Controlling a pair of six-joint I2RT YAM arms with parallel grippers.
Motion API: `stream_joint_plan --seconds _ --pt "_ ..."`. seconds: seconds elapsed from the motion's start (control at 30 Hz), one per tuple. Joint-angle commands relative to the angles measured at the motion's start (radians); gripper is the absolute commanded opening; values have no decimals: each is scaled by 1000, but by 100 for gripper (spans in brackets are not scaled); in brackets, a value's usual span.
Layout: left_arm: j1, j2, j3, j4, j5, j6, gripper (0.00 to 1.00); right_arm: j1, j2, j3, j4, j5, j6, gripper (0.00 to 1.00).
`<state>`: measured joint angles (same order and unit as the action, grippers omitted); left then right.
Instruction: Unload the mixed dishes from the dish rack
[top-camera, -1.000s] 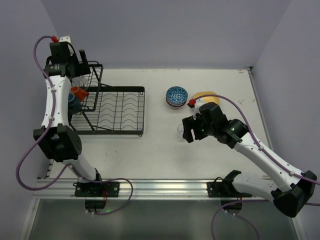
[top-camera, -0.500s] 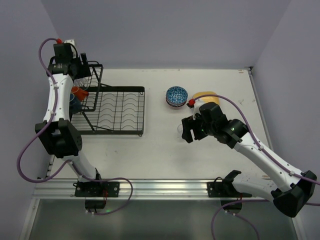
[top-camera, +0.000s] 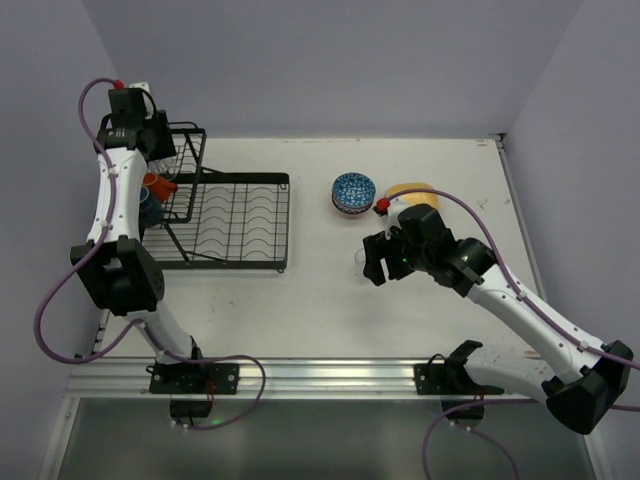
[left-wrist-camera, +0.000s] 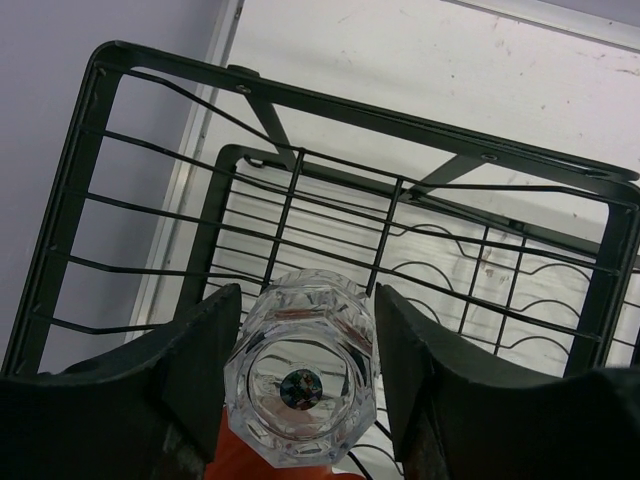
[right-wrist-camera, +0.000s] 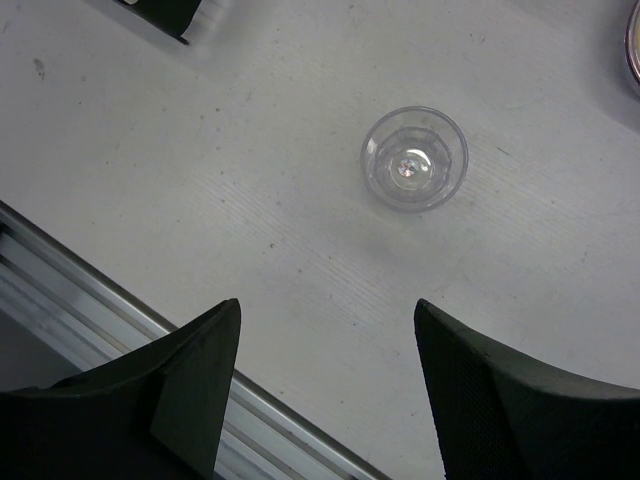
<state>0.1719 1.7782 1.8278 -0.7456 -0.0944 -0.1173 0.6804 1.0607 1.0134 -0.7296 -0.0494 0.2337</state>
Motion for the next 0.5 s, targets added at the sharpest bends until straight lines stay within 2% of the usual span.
stream_joint_plan --seconds 0.0,0.03,0.1,0.13,0.23,0.3,0.33,0.47 --pt "5 -40 -15 2 -10 19 55 -1 4 13 29 -20 -19 72" --pt "5 -39 -16 0 -5 19 47 -1 4 13 30 -18 -17 72" --pt "5 -39 -19 0 -5 16 38 -1 1 11 27 -17 -19 72" --pt "5 -39 -19 0 -4 16 28 -1 1 11 27 -17 -17 72" --pt "5 -46 -16 0 4 11 15 -1 -4 11 27 -15 -19 72" --pt "6 -48 -4 2 21 5 3 -1 -4 10 29 -17 -17 72" --pt "5 -49 2 2 24 1 0 -1 -4 8 29 -17 -17 72" --pt "5 -68 43 5 39 -19 0 -1 -5 8 29 -14 -17 72"
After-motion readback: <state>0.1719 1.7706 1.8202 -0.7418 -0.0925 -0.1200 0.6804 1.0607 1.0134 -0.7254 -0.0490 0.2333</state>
